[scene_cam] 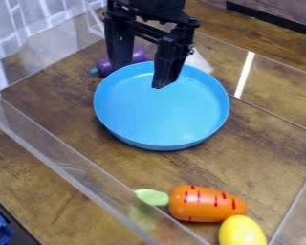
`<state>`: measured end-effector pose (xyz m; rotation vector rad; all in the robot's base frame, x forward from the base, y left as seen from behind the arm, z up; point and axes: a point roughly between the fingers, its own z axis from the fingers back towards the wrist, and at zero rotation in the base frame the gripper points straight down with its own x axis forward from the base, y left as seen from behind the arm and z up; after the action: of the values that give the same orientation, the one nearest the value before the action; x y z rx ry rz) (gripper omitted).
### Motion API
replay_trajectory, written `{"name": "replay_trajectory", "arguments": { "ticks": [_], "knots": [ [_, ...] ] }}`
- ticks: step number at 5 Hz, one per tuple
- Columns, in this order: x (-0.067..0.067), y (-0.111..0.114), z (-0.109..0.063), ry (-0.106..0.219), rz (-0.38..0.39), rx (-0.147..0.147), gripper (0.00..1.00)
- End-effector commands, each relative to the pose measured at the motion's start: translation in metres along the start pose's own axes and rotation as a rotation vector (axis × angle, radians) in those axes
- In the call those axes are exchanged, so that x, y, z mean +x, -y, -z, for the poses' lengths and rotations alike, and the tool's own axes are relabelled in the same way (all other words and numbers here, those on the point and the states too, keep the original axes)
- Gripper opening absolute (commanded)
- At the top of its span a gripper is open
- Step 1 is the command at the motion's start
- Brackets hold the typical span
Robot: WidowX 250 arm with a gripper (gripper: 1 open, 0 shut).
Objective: Move the carrot to the right side
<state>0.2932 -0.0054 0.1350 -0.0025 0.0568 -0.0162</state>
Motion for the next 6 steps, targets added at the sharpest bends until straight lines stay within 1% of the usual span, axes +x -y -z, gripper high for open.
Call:
{"name": "replay_trajectory", "arguments": {
  "ticks": [1,3,4,5,6],
  "knots": [
    [-0.005,0.001,0.009,-0.015,-0.014,-0.005,1.0],
    [-0.008,0.032,0.022,-0.038,0.234,-0.006,1.0],
    [-0.013,0.035,0.03,-0.042,0.475,0.005,1.0],
    [-0.017,0.038,0.042,-0.034,0.701,0.024,1.0],
    [-0.029,0.045,0.055,-0.019,0.797,0.046,1.0]
  ]
}}
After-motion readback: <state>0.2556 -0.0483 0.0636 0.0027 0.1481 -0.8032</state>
